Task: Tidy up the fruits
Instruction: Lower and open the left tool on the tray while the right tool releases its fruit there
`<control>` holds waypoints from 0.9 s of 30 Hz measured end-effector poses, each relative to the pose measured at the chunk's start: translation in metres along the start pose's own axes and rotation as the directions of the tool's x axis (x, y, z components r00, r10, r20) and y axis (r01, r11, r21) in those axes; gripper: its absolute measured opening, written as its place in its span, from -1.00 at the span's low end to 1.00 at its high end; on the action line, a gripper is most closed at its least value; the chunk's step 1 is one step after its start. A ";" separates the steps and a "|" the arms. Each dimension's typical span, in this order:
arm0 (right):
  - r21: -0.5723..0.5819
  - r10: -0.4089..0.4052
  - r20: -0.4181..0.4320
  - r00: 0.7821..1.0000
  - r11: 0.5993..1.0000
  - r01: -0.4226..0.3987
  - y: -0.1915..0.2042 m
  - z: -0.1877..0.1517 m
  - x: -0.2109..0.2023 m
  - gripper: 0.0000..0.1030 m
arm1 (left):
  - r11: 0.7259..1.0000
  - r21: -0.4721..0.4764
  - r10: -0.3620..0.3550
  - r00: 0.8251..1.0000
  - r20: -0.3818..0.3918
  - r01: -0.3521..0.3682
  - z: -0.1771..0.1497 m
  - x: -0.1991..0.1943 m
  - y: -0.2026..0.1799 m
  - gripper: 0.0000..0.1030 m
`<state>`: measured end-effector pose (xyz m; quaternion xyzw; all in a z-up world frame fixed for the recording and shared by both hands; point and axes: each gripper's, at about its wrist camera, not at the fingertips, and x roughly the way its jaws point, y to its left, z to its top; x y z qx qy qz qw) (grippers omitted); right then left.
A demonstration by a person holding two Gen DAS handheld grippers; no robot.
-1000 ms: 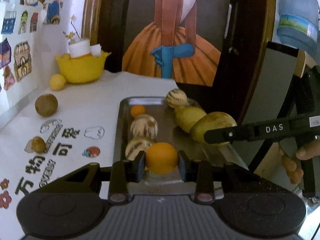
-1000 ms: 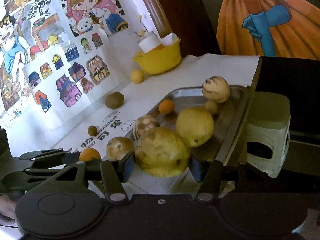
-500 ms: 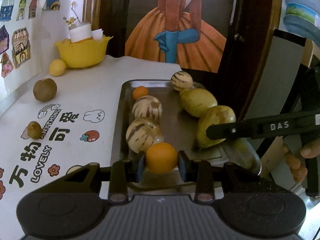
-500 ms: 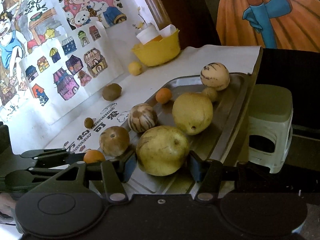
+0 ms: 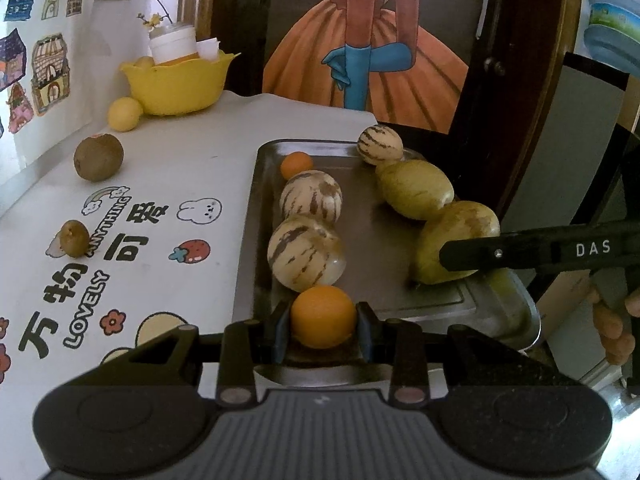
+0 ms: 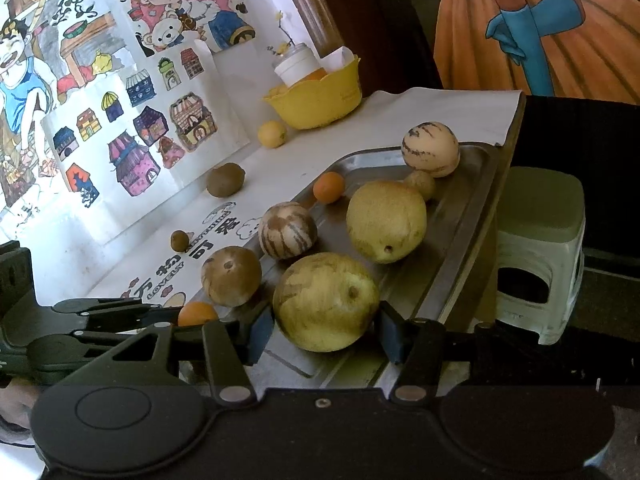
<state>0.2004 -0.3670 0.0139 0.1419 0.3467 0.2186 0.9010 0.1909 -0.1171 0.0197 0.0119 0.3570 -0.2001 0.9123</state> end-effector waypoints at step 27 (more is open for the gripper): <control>-0.030 -0.061 0.088 0.994 0.998 0.064 0.033 -0.009 -0.043 0.76 | 0.985 -0.171 0.023 0.996 0.089 -0.008 -0.016 -0.059 0.020 0.79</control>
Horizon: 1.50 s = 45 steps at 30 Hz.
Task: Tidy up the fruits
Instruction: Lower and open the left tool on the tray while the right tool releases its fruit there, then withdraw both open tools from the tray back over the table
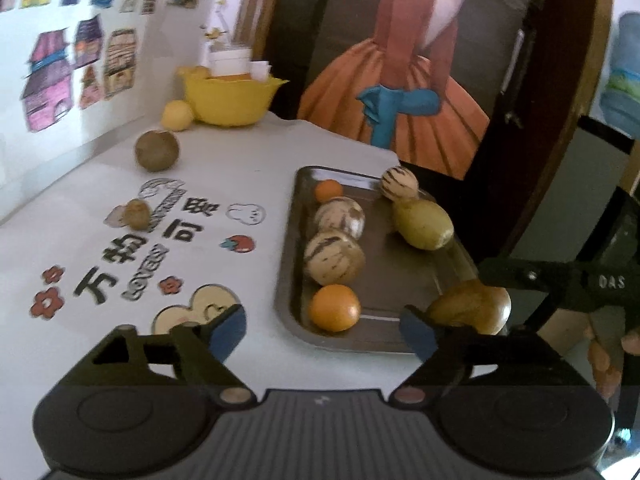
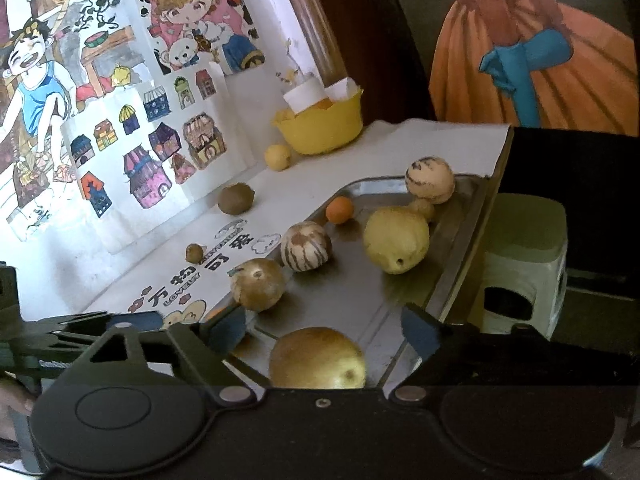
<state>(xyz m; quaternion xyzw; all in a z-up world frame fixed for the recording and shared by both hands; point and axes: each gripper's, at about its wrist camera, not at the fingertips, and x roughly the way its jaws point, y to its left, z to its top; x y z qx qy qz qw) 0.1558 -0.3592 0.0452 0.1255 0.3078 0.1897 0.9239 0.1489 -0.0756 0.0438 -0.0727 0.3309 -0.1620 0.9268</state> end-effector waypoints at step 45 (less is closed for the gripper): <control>-0.449 -0.085 -0.142 0.986 0.893 0.012 0.167 -0.015 0.057 0.99 | 0.920 -0.174 0.350 0.936 -0.035 -0.350 -0.032 -0.077 0.120 0.99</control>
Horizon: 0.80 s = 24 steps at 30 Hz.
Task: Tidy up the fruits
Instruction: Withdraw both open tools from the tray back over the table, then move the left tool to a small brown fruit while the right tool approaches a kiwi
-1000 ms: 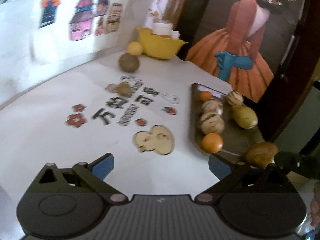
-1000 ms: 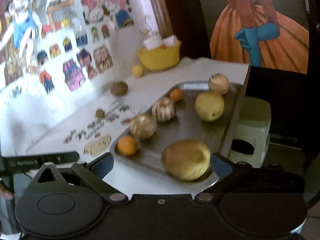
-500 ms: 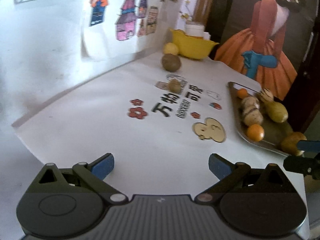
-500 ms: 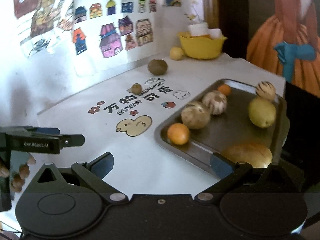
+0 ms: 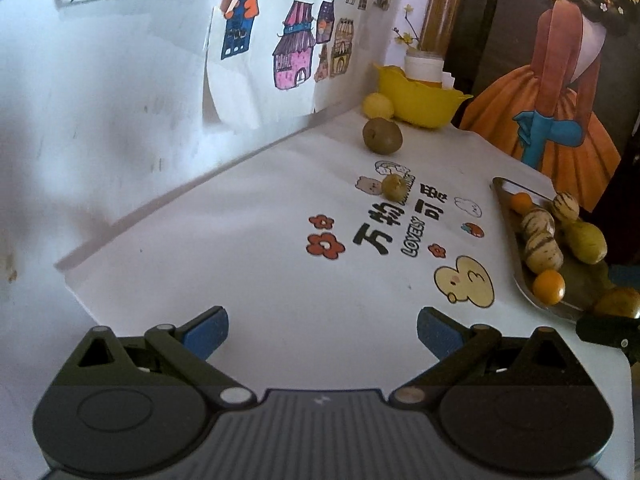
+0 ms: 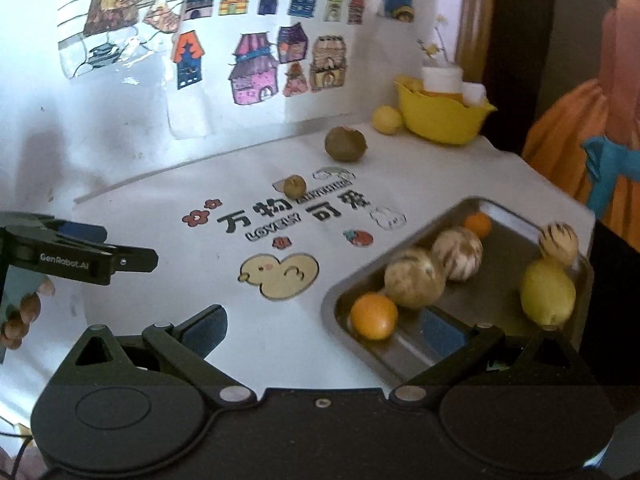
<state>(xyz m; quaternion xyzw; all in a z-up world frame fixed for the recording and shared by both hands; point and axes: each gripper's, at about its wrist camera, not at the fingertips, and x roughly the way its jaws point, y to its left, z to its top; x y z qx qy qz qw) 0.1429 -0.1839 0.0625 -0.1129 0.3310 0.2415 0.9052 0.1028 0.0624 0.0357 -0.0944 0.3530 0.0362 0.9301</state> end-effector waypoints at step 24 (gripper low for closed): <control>0.026 0.069 -0.077 0.995 0.997 -0.067 -0.076 0.156 0.125 0.99 | 0.986 0.144 -0.091 0.995 0.031 0.086 0.077 0.082 -0.030 0.99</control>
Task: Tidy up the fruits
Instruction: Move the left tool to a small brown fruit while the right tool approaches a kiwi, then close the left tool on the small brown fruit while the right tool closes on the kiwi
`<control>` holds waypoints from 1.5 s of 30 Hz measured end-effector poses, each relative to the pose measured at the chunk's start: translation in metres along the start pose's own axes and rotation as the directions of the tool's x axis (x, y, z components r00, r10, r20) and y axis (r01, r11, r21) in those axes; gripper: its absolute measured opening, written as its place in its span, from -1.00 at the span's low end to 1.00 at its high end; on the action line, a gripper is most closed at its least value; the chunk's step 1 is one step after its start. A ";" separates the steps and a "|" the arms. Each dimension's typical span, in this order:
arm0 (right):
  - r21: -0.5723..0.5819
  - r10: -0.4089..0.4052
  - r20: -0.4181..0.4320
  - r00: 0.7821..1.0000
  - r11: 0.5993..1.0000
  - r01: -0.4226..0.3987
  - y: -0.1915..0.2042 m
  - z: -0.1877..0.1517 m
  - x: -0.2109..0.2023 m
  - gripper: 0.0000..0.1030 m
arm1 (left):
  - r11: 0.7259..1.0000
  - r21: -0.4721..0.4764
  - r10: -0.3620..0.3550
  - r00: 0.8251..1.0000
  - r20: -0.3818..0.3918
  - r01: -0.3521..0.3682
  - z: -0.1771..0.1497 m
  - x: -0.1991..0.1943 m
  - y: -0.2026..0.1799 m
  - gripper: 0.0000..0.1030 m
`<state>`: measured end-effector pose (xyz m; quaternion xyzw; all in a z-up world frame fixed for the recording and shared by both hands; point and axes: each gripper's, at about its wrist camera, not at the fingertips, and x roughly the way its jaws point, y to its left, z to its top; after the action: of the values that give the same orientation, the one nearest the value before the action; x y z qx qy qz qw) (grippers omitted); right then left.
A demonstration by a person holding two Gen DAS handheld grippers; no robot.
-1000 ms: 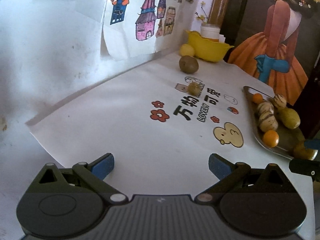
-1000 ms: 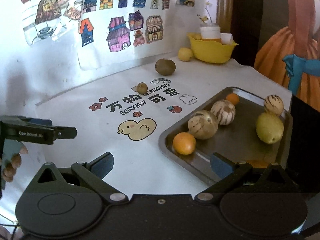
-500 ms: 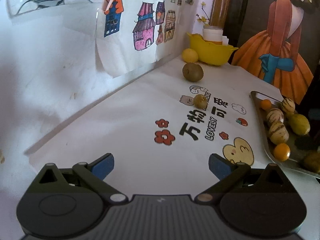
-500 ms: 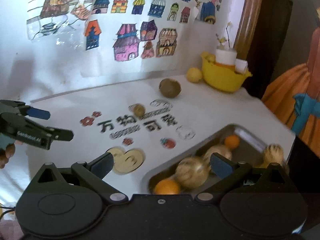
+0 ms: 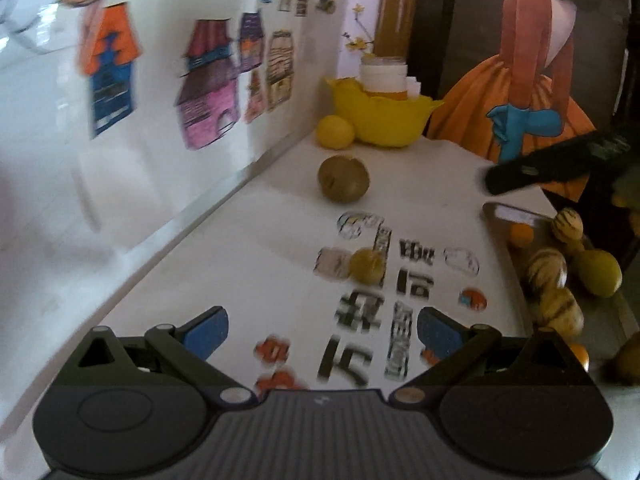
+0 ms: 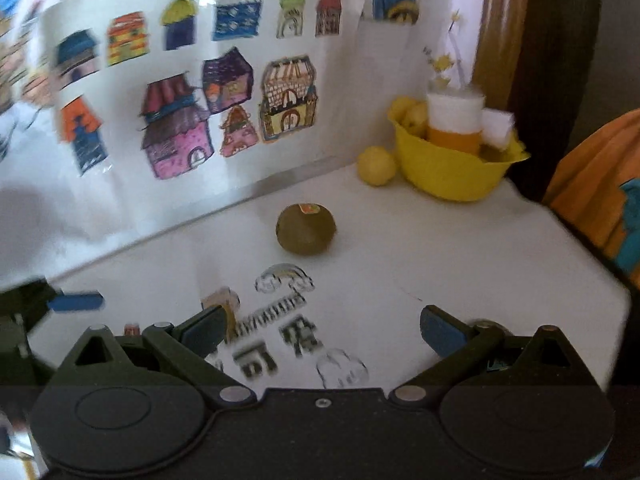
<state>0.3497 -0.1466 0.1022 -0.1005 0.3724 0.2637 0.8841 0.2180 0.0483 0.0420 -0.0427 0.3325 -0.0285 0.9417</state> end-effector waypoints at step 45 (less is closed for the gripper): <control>0.116 0.088 -0.038 0.995 0.990 -0.083 0.002 0.052 0.163 0.28 | 0.993 -0.057 -0.098 0.995 0.020 0.099 0.015 0.074 -0.014 -0.40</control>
<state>0.4752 -0.0622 0.0224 -0.0395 0.4099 0.2777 0.8679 0.2851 0.0289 0.0089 -0.0865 0.3228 -0.0651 0.9403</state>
